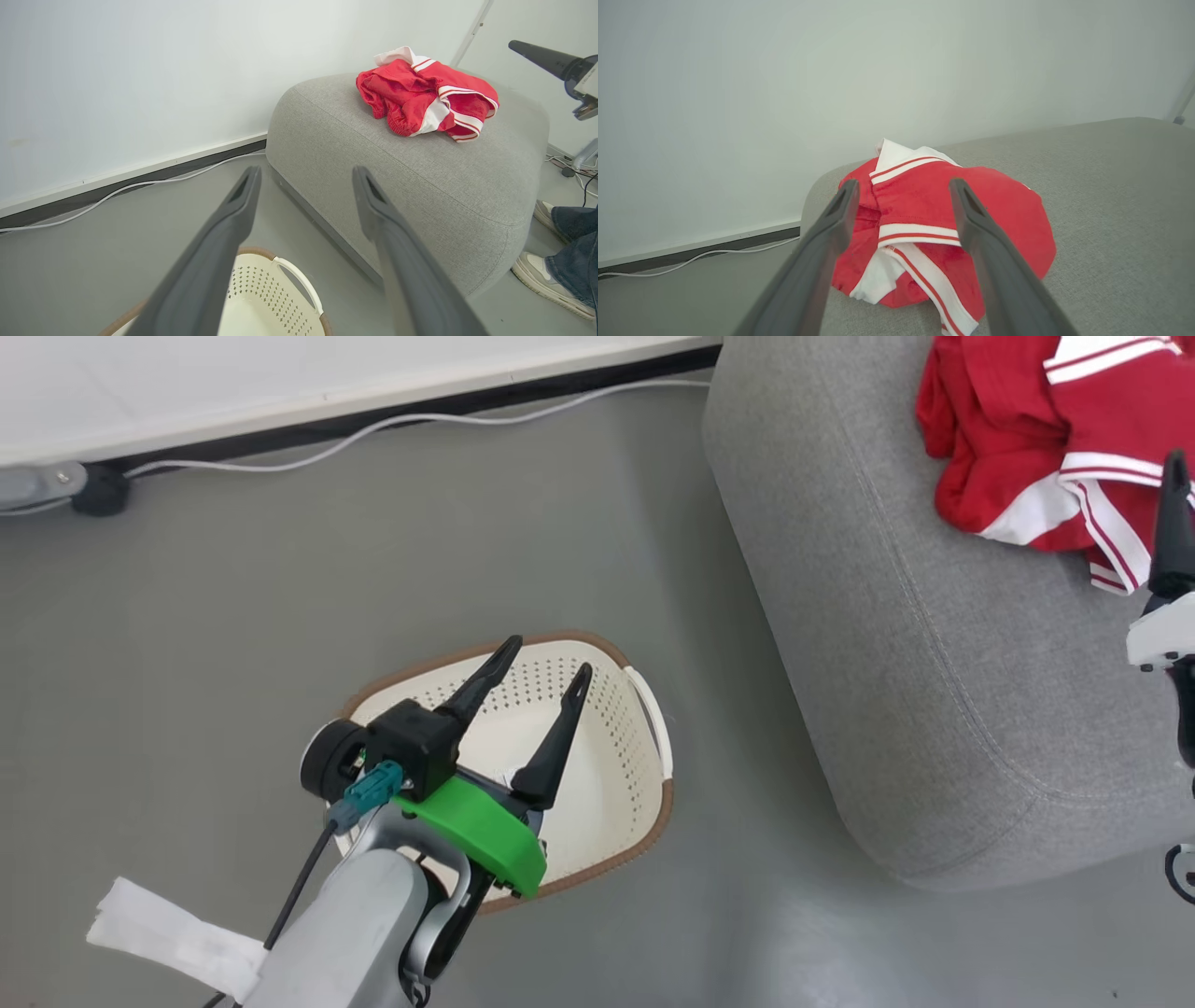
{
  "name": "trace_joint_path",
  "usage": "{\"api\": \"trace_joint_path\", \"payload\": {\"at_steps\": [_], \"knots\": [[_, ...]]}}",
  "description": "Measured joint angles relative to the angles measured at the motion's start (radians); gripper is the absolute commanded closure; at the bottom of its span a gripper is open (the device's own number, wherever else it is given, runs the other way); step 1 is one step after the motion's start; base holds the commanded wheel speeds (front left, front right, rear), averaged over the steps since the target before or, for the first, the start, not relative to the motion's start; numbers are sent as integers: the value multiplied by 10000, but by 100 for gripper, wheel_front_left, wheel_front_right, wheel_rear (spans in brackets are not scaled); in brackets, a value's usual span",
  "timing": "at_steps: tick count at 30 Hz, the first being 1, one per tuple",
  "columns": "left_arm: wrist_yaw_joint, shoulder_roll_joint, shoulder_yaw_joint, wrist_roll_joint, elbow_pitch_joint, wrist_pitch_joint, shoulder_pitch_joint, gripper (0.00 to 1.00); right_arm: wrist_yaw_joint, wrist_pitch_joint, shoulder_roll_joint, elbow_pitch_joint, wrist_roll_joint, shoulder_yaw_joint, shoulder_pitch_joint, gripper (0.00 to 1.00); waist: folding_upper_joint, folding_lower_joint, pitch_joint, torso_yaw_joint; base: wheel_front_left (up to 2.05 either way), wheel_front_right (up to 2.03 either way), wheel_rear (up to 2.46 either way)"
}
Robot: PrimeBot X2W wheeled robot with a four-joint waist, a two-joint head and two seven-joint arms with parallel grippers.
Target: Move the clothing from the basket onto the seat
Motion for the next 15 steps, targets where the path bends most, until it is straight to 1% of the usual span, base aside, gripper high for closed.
{"api": "trace_joint_path", "payload": {"at_steps": [4,10,15], "knots": [[6,-21,144,-288,284,-134,164,0,0,0,178,-407,-178,199,162,0,0,0,-350,233,0,0,0],[104,-75,389,-395,650,-238,494,0,2,-2,489,-798,-420,556,536,0,0,0,-927,650,0,0,0],[297,-117,725,-577,897,-385,787,0,4,0,874,-980,-500,886,1038,0,0,0,-1416,1067,0,0,0]]}}
